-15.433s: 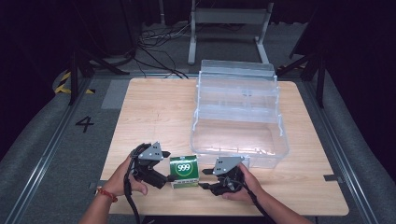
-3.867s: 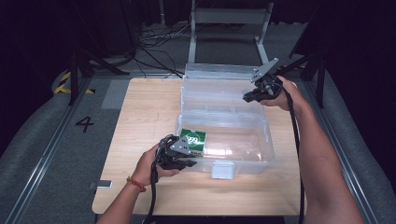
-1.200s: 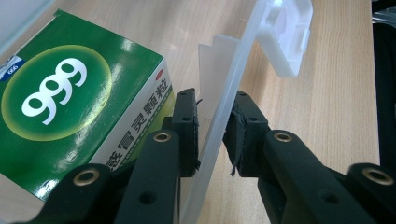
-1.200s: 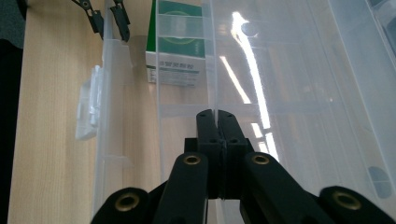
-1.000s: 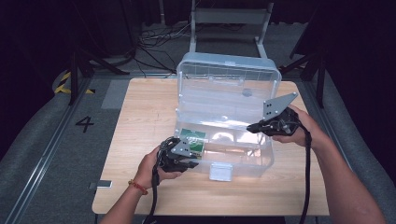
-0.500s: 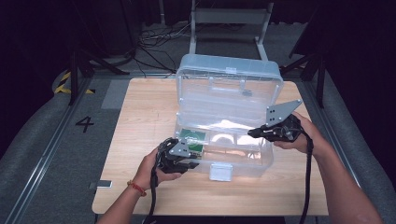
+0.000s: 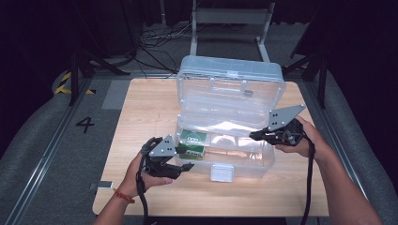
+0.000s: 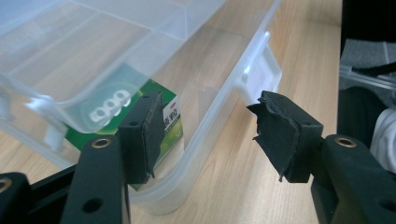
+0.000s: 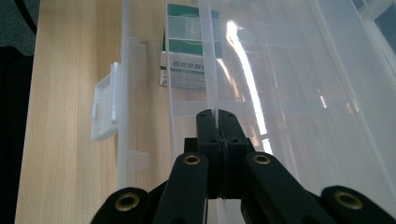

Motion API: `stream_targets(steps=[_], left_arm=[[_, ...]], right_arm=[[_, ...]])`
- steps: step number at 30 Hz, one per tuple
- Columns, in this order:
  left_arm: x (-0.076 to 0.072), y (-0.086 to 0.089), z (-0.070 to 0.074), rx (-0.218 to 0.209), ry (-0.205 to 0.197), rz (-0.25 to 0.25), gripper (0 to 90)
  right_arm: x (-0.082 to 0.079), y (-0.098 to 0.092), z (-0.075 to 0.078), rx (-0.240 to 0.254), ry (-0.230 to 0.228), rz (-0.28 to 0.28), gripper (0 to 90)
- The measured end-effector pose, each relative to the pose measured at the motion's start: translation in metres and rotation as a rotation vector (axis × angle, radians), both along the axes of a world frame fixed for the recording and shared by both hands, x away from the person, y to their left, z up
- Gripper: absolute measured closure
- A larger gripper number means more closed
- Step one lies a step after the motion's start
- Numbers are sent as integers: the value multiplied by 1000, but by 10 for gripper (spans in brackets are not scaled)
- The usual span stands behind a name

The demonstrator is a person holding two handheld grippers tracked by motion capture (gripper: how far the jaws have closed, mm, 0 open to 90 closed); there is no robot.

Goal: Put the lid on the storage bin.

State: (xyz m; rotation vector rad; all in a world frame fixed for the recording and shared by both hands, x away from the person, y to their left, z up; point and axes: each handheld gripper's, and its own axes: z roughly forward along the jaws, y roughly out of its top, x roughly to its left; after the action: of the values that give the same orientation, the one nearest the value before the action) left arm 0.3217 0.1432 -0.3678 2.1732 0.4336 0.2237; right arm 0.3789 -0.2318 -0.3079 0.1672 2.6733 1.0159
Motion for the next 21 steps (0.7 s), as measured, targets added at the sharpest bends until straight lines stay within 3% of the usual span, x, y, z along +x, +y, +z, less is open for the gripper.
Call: stream_targets(steps=[4, 10, 17, 21], left_arm=[[-1, 10, 11, -30, -11, 35, 406], [6, 24, 35, -112, -36, 84, 426], [29, 22, 65, -108, -77, 112, 485], [46, 14, 73, -102, -72, 134, 495]], right_arm=[[-1, 0, -1, 5, 0, 1, 894], [-1, 0, -1, 5, -12, -1, 891], [-2, 0, -1, 6, -11, 0, 891], [-2, -1, -1, 9, -13, 1, 890]])
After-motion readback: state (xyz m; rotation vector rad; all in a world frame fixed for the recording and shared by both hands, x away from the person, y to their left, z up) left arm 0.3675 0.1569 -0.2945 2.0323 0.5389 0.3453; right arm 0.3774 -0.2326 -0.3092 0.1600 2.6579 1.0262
